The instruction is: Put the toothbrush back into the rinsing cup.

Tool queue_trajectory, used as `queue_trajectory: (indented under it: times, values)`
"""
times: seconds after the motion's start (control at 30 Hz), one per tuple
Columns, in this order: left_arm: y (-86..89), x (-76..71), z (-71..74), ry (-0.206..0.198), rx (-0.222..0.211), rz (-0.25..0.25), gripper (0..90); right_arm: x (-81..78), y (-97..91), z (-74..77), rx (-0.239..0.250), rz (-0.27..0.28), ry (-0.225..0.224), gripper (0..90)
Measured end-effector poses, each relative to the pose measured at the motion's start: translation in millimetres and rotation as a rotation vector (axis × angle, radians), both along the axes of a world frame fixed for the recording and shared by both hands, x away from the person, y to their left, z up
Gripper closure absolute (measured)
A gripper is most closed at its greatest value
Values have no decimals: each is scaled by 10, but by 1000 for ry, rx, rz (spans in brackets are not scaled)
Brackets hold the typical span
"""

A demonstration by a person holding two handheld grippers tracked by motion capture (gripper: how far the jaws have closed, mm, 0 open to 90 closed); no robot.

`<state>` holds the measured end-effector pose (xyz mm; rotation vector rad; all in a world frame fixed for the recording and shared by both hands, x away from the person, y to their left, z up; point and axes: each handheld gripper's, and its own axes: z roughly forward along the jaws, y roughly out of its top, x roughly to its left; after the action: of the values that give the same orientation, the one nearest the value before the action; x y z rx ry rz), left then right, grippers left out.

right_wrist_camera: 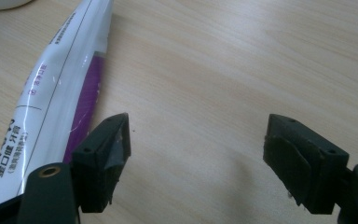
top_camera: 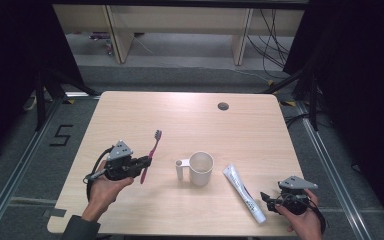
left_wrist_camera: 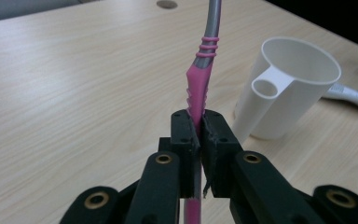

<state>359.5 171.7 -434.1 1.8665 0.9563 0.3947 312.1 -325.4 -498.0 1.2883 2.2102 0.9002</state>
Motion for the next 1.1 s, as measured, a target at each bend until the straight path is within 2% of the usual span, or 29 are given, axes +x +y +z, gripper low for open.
queue_trajectory:
  times: [0.03,0.07,0.13,0.2,0.27,0.47,0.63,0.67,0.7,0.73,0.77,0.83,1.03,1.07,1.1]
  values:
    - [-6,-5,-6,-5,-16,-3,833,12,-11,-15,-5,17,-17,238]
    - [-14,-14,-12,-14,-31,-2,833,-21,12,2,4,-23,7,238]
    - [-32,-49,-15,-44,-67,8,833,-4,-8,2,-9,-4,-2,238]
    - [-36,-66,-6,-54,-75,9,833,5,-15,-2,-17,8,-16,238]
    - [-46,-92,19,-88,-104,15,833,6,-13,-1,-13,10,-16,238]
    - [-76,-124,78,-136,-137,17,833,4,-5,7,-3,2,-9,238]
    - [-108,-133,107,-154,-157,17,833,8,-15,-3,-13,9,-25,238]
    - [-118,-128,112,-159,-170,14,833,-7,-7,16,-11,-12,-2,238]
    - [-128,-122,113,-173,-188,13,833,7,-17,0,-17,3,-23,238]
    - [-139,-120,122,-174,-195,11,833,4,-18,3,-17,2,-21,238]
    - [-156,-128,140,-187,-192,19,833,4,-14,2,-10,-1,-21,238]
    - [-165,-123,144,-186,-196,15,833,1,-17,5,-14,-3,-13,238]
    - [-214,-102,157,-209,-227,14,833,8,-22,-1,-16,3,-25,238]
    - [-230,-90,151,-223,-244,12,833,-1,-16,3,-13,-7,-12,238]
    - [-235,-95,161,-212,-236,15,833,0,-15,2,-12,-5,-17,238]
